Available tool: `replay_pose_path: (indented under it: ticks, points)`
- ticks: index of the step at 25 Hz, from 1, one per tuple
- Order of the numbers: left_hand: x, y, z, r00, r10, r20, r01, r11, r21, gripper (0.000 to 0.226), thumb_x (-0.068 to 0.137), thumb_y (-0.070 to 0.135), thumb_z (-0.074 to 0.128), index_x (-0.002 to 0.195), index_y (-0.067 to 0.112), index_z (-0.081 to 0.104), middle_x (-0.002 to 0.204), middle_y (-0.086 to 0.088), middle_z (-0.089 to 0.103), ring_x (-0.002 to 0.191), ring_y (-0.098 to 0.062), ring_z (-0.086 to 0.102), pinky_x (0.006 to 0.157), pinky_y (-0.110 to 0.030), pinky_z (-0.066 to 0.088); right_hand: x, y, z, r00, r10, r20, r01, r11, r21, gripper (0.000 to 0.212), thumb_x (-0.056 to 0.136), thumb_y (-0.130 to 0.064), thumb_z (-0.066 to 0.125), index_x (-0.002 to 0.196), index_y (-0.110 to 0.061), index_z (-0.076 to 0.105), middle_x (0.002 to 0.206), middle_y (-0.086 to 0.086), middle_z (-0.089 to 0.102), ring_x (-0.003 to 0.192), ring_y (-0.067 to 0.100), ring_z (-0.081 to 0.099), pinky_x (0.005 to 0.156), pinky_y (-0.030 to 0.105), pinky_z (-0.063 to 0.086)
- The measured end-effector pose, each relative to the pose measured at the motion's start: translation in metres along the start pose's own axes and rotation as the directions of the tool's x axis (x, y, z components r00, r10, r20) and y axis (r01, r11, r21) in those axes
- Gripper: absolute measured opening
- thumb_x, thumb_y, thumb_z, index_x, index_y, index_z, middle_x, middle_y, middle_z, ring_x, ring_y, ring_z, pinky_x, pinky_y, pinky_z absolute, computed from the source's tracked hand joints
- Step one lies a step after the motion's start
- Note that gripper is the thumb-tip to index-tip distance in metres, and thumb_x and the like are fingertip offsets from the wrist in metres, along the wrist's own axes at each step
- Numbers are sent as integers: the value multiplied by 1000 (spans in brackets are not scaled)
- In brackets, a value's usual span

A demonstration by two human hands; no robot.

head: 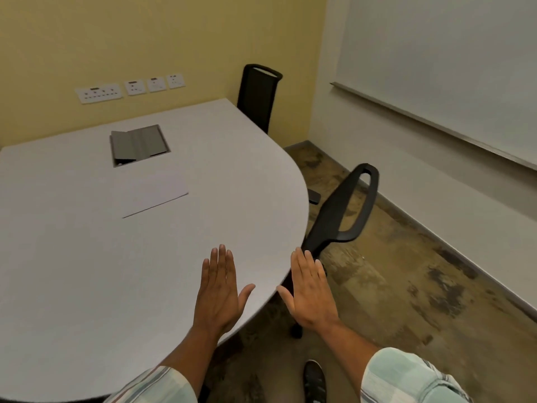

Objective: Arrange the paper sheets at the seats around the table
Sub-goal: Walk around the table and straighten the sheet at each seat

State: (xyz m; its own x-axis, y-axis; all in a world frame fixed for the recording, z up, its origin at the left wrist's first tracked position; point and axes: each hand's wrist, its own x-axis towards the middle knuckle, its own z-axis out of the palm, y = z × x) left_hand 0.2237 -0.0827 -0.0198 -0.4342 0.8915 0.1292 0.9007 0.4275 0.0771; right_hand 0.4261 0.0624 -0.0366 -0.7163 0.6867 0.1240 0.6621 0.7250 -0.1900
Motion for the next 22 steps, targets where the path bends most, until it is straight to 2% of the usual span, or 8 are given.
replay_pose_path:
  ticks: [4, 9, 11, 13, 18, 22]
  points:
    - [-1, 43, 12, 996, 83, 38, -81, 995, -54, 97, 100, 77, 11, 165, 7, -5, 175, -15, -12, 163, -34, -8, 132, -55, 10, -37, 42, -10, 991, 134, -4, -134, 990, -48, 86, 104, -69, 20, 166, -15, -7, 175, 6, -10, 161, 24, -10, 130, 52, 11]
    - [14, 106, 25, 980, 178, 84, -174, 983, -52, 98, 100, 77, 13, 166, 6, 0, 175, -17, -10, 162, -37, -8, 132, -56, 9, -71, 98, -24, 965, 260, -12, -261, 962, -80, 87, 104, -68, 25, 166, -13, -4, 175, 9, -5, 162, 27, -6, 130, 54, 14]
    - [24, 136, 29, 971, 221, 91, -219, 975, -32, 98, 101, 77, 13, 166, 5, 0, 175, -18, -11, 162, -36, -11, 132, -55, 5, -79, 122, -31, 954, 298, -24, -299, 950, -86, 87, 105, -68, 25, 166, -12, -2, 175, 10, -3, 162, 27, -5, 130, 54, 14]
    - [35, 167, 34, 960, 261, 101, -259, 965, -29, 98, 101, 76, 12, 166, 5, -3, 175, -19, -13, 162, -35, -15, 132, -53, 1, -84, 148, -37, 943, 333, -29, -334, 940, -77, 87, 105, -68, 25, 166, -12, -2, 175, 10, -3, 162, 27, -5, 130, 54, 13]
    - [62, 252, 47, 929, 349, 122, -353, 935, 13, 98, 103, 75, 13, 165, 0, 1, 174, -25, -8, 162, -39, -9, 132, -56, 9, -96, 230, -47, 921, 387, -50, -390, 918, -74, 88, 104, -69, 21, 166, -13, -6, 175, 10, -4, 162, 28, -4, 130, 54, 15]
    - [92, 318, 58, 911, 388, 140, -396, 918, 28, 98, 103, 75, 11, 165, 0, -3, 174, -23, -13, 162, -36, -15, 132, -54, 2, -93, 305, -58, 913, 406, -53, -408, 911, -61, 89, 104, -69, 22, 166, -10, -3, 175, 12, -3, 162, 29, -2, 129, 56, 18]
